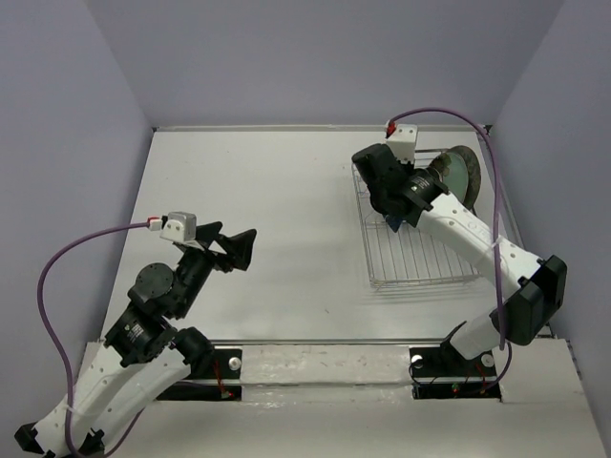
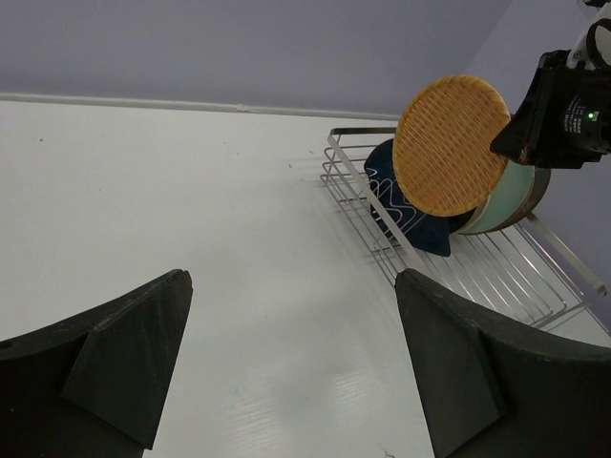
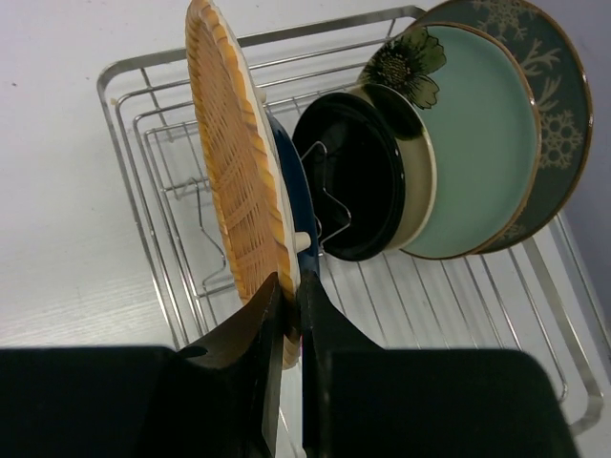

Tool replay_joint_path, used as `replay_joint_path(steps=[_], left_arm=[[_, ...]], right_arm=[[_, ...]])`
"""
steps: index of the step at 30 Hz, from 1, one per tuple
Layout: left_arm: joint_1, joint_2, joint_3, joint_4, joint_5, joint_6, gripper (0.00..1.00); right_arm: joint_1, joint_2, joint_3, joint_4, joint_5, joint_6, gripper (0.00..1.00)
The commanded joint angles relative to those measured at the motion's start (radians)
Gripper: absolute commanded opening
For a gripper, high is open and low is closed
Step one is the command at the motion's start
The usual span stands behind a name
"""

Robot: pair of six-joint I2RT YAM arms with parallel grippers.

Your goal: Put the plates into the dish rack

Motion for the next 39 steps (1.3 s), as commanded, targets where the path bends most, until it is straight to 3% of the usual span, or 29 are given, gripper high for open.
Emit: replay_joint_path(steps=[1, 15, 35, 39], left_arm=[[-0.001, -0.023, -0.009, 0.061, 0.013, 0.023, 0.99], [-0.015, -0.042, -0.011, 0.062, 0.004, 0.03, 0.99], [-0.013, -0.005, -0.012, 0.067, -0.013, 0.034, 0.99], [-0.013, 0.004, -0.011, 0.069, -0.02, 0.036, 0.99]], right_arm=[[-0.001, -0.014, 0.071, -0.074, 0.092, 0.037, 0.07], [-0.023, 0.075, 0.079, -0.063, 0.006, 0.052, 0.07], [-0.129, 0.135, -0.064, 0.158, -0.181, -0.011, 0.07], [-0.129, 0.14, -0.071, 0.158, -0.192, -0.009, 0.12]])
